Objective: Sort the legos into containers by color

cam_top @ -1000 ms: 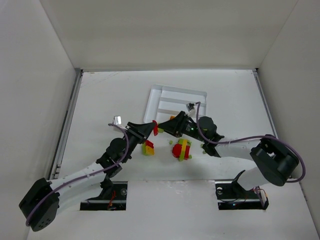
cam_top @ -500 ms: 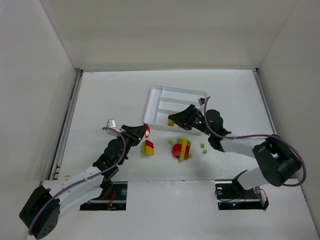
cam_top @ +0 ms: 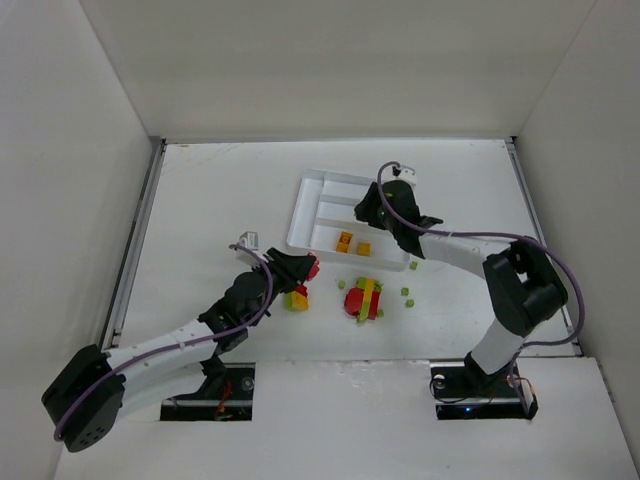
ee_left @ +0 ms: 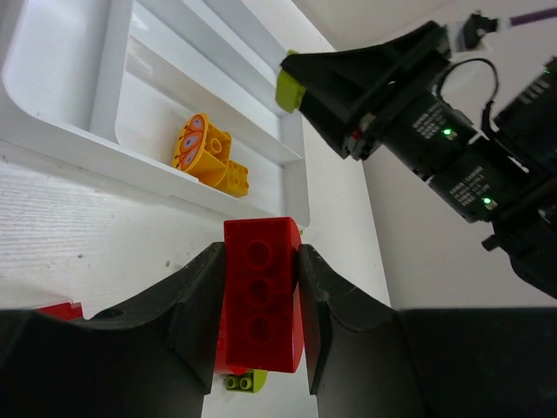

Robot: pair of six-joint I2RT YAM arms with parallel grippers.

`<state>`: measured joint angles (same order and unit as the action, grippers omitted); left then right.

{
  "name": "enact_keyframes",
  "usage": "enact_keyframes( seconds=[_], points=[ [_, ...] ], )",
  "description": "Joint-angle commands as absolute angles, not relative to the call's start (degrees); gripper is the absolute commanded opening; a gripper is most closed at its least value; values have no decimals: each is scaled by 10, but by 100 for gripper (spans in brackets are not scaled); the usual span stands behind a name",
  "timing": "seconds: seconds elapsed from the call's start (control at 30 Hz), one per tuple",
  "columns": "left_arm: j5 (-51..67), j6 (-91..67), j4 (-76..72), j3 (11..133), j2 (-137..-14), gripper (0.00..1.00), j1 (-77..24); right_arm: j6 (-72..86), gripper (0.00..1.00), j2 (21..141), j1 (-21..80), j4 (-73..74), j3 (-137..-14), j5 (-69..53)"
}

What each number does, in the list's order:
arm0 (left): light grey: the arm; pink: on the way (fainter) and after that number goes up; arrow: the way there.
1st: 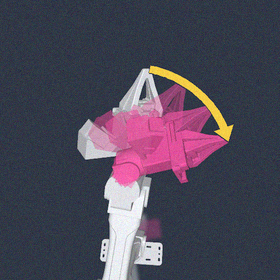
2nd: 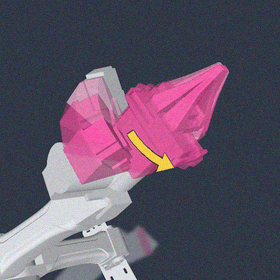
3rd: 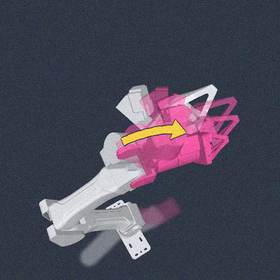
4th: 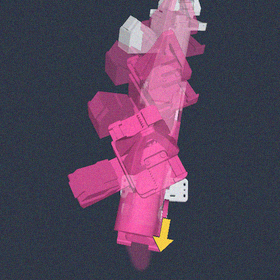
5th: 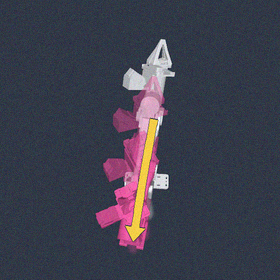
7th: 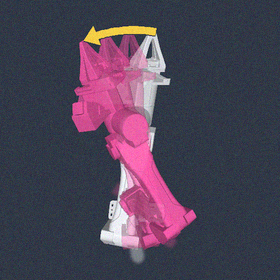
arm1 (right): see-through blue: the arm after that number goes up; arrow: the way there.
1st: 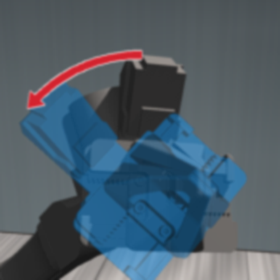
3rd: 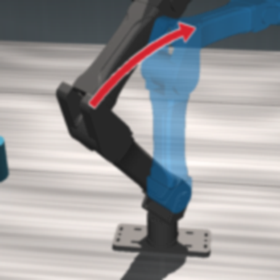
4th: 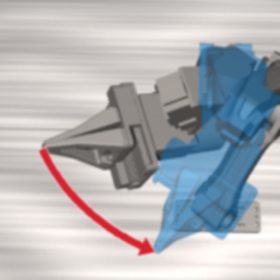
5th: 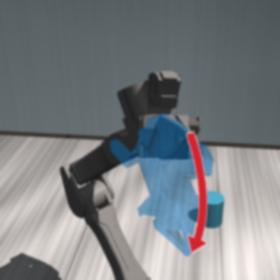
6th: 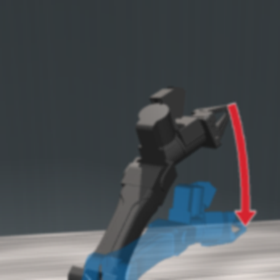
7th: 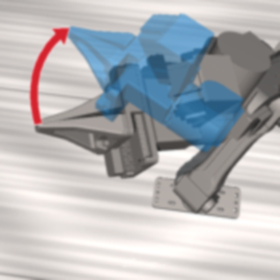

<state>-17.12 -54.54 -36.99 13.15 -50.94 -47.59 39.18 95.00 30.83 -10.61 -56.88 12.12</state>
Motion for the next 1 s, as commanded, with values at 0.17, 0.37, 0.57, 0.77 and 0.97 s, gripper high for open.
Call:
enact_keyframes(
  seconds=[0.17,0.37,0.57,0.77,0.97],
  points=[
    [-176,-521,-389,150,-487,15,-476,339,48,992,307,-42,-611,213],
    [-176,-511,-395,177,-523,15,-473,339,50,1015,301,-43,-625,214],
    [-185,-492,-395,221,-576,15,-460,333,58,1027,293,-49,-633,218],
    [-185,-480,-395,280,-651,15,-435,333,78,1012,292,-51,-628,218],
    [-185,-460,-391,367,-750,15,-407,339,77,946,293,-74,-573,213]
  ],
)
